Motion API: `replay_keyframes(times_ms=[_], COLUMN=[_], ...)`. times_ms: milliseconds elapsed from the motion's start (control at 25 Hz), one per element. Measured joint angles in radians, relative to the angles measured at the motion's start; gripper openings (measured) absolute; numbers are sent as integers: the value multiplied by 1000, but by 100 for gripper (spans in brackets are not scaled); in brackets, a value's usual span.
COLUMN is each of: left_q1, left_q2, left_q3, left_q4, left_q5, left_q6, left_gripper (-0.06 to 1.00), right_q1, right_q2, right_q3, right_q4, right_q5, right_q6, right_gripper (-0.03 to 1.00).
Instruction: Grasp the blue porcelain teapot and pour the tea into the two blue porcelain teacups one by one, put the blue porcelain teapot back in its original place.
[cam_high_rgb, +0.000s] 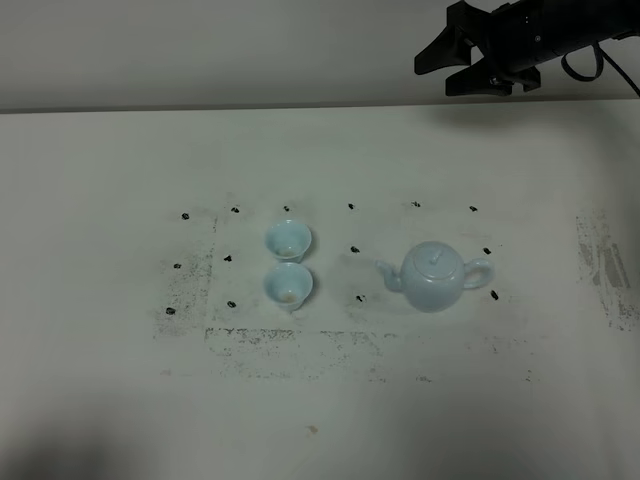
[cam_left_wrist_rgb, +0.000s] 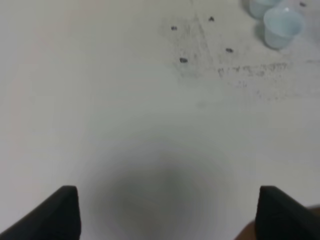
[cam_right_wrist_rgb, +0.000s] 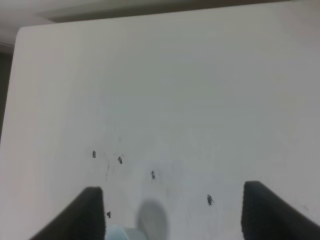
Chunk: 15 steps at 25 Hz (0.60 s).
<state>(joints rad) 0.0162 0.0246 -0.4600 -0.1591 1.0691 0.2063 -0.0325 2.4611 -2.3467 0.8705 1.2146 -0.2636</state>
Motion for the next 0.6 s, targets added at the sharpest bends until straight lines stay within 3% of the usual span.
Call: replay_keyframes(times_ms=[320, 440, 600], left_q1=[0, 0, 0], left_q2=[-30, -30, -30], left_q3=[0, 0, 0], left_q4=[3, -10, -37], left_q5=[0, 0, 0], left_q6=[0, 0, 0], left_gripper=[68, 68, 68], right_q1=[0, 0, 0], right_q2=[-5, -37, -104], right_q3=[0, 0, 0], right_q4=[-19, -120, -333], right_q5=[1, 2, 3], right_q6=[-17, -37, -37], right_gripper=[56, 56, 56])
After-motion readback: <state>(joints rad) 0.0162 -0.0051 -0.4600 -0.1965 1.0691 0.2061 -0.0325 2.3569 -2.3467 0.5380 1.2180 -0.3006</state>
